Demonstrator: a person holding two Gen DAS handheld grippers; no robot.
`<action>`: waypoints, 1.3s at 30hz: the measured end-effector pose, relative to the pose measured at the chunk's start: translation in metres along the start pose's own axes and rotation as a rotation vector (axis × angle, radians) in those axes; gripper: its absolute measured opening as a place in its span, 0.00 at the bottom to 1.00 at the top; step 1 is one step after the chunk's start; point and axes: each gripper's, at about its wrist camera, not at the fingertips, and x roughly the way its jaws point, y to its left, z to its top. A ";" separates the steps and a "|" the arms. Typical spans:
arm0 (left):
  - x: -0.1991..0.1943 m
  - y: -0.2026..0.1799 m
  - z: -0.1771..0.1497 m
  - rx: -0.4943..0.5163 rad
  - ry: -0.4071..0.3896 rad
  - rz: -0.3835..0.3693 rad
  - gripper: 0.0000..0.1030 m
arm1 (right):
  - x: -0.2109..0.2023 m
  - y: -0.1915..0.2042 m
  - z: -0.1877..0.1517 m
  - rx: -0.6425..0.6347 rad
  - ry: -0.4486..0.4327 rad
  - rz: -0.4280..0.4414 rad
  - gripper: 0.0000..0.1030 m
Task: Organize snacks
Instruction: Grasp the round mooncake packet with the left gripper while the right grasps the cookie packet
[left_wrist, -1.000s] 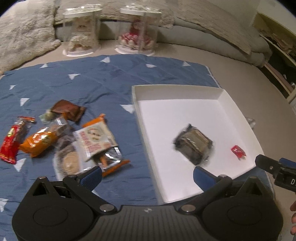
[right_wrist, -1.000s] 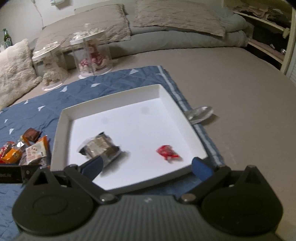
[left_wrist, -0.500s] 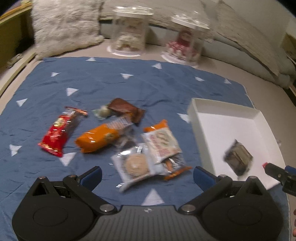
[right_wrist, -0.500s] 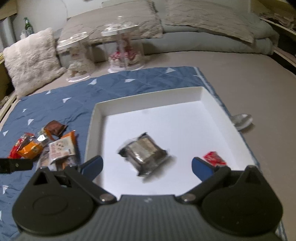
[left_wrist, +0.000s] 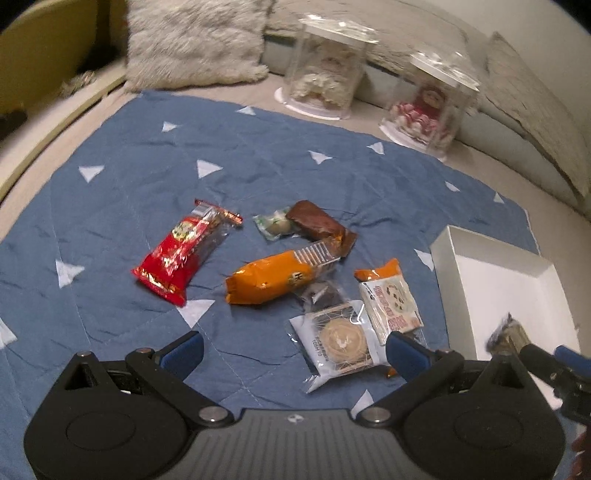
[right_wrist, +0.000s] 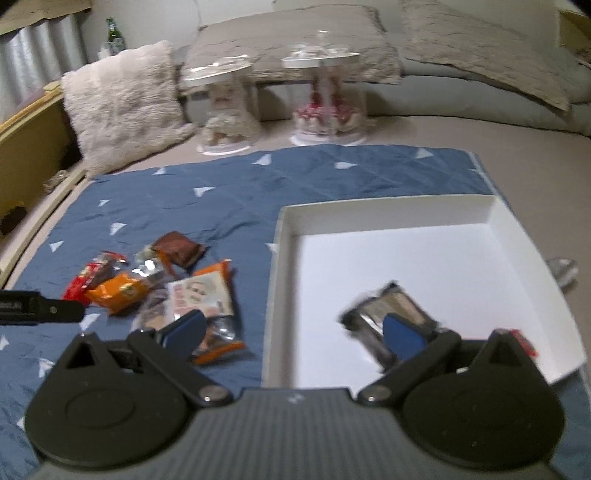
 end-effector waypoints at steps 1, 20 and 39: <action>0.002 0.002 0.001 -0.018 0.004 -0.008 1.00 | 0.002 0.003 0.001 0.001 -0.005 0.023 1.00; 0.060 0.029 0.014 -0.248 0.099 -0.053 1.00 | 0.102 0.059 0.039 -0.152 0.063 0.244 0.90; 0.078 0.019 0.012 -0.279 0.128 -0.127 1.00 | 0.153 0.077 0.032 -0.230 0.201 0.217 0.65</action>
